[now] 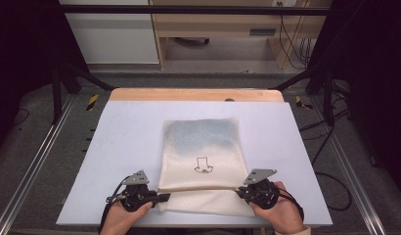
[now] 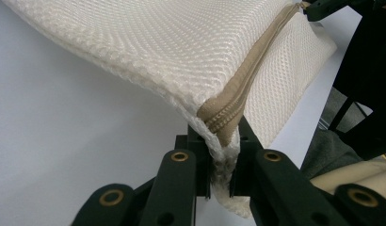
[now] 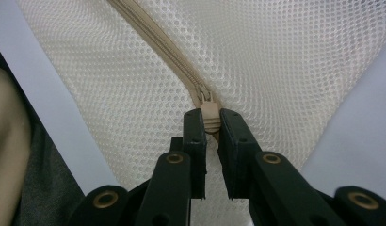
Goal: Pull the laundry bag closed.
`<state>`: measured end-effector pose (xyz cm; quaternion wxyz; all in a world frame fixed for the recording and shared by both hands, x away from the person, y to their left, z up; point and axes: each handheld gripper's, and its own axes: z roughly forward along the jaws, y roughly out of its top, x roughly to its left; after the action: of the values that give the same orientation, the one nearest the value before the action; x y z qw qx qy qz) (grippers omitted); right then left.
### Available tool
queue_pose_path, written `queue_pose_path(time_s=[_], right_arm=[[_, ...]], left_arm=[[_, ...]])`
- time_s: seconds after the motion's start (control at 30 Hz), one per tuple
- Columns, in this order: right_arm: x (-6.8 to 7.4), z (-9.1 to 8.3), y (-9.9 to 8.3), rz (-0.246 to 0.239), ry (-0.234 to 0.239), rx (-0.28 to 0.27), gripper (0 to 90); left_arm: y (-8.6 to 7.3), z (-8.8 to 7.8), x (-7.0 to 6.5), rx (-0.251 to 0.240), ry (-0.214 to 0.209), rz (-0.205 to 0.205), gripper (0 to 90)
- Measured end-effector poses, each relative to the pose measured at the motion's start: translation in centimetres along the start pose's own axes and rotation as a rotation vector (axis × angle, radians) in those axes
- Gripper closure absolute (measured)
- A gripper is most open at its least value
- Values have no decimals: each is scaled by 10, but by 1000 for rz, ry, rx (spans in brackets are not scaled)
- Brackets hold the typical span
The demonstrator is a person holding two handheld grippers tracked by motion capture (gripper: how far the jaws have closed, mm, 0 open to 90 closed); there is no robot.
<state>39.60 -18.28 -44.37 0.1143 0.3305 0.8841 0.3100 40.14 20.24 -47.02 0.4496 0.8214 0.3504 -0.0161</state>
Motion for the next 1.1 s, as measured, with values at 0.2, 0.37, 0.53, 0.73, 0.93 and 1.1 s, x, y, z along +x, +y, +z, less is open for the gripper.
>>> queue_pose_path(time_s=[0.2, 0.37, 0.53, 0.73, 0.93, 1.1], right_arm=[[-4, -3, -3, 9, -4, 3, 817], [-5, -4, -5, 17, -9, 4, 817], [-6, -4, -6, 24, -10, 1, 817], [-8, -5, -8, 37, -13, 11, 817], [-9, -6, -10, 35, -14, 14, 817], [-11, -8, -13, 53, -15, 18, 817]], left_arm=[[0, -1, 1, -3, -1, -6, 822], [0, 0, 0, -3, 1, 1, 822], [1, -1, 1, -3, 0, 1, 822], [1, -1, 0, -3, 0, 1, 822], [1, -1, 1, -3, -2, 0, 822], [1, -1, 1, -4, -3, -1, 822]])
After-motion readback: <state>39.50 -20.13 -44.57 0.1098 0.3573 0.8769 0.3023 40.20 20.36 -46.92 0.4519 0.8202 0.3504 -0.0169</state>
